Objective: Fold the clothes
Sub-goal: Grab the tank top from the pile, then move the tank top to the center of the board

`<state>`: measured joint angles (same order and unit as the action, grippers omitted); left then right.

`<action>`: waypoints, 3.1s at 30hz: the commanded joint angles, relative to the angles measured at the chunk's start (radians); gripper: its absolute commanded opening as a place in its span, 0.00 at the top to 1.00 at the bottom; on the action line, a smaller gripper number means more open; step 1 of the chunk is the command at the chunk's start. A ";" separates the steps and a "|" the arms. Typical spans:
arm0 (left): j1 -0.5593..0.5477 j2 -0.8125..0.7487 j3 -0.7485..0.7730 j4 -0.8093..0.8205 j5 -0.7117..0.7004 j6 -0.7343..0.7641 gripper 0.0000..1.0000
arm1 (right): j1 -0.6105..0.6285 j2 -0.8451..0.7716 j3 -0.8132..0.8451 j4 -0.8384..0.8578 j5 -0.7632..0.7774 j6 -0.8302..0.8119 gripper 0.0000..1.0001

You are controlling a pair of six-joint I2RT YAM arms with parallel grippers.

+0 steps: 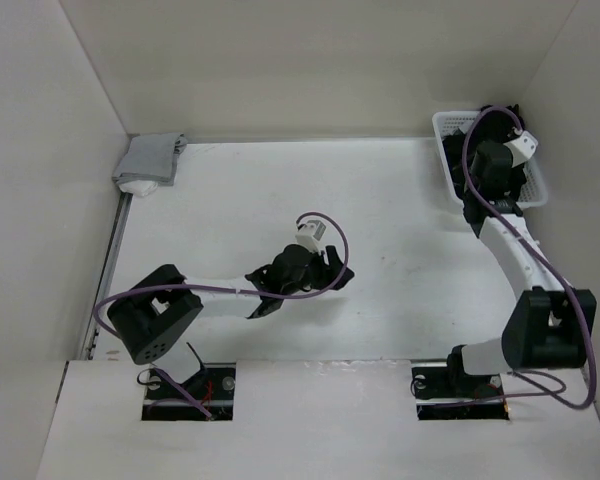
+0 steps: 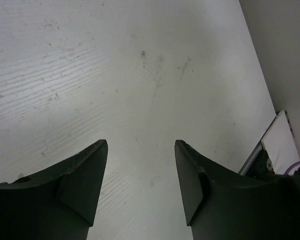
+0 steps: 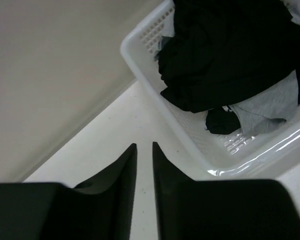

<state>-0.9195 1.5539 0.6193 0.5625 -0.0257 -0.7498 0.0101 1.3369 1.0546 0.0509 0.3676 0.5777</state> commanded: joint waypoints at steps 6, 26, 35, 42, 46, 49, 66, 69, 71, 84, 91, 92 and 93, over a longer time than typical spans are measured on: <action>0.014 -0.001 -0.029 0.094 0.053 0.007 0.46 | -0.132 0.251 0.211 -0.033 0.044 -0.021 0.55; 0.058 0.011 -0.064 0.183 0.036 0.015 0.50 | -0.281 0.812 0.794 -0.132 -0.142 -0.050 0.51; 0.074 0.048 -0.052 0.209 0.058 0.010 0.50 | -0.282 0.935 0.955 -0.178 -0.136 -0.012 0.92; 0.098 0.014 -0.069 0.212 0.069 0.004 0.50 | -0.269 0.579 0.628 0.148 -0.099 -0.009 1.00; 0.106 0.003 -0.084 0.227 0.075 -0.014 0.50 | -0.192 0.259 0.452 0.207 -0.105 -0.047 1.00; 0.113 -0.015 -0.095 0.234 0.072 -0.014 0.50 | -0.111 0.073 0.340 0.245 -0.096 -0.064 1.00; 0.501 -0.607 -0.291 -0.030 -0.037 -0.126 0.51 | 0.862 -0.297 0.430 0.213 0.139 -0.501 0.99; 0.601 -0.707 -0.314 -0.133 -0.011 -0.138 0.51 | 0.856 -0.233 0.345 0.224 0.123 -0.409 0.99; 0.684 -0.765 -0.335 -0.197 0.006 -0.140 0.51 | 0.810 -0.116 0.256 0.254 0.067 -0.273 0.99; 0.516 -0.588 -0.334 -0.240 -0.051 -0.033 0.68 | 0.509 0.349 0.267 0.174 -0.131 -0.035 0.59; 0.079 -0.353 -0.248 -0.325 -0.221 0.020 0.75 | 0.515 0.092 -0.163 0.236 -0.052 0.011 0.98; 0.049 -0.338 -0.244 -0.326 -0.238 0.018 0.75 | 0.520 0.068 -0.194 0.234 -0.050 0.020 0.98; 0.013 -0.313 -0.233 -0.323 -0.262 0.018 0.73 | 0.527 0.036 -0.238 0.234 -0.050 0.030 0.97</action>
<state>-0.8040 1.1923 0.3225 0.2489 -0.1726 -0.7578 0.5213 1.4471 0.9367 0.2356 0.2871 0.5583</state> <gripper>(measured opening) 0.254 0.027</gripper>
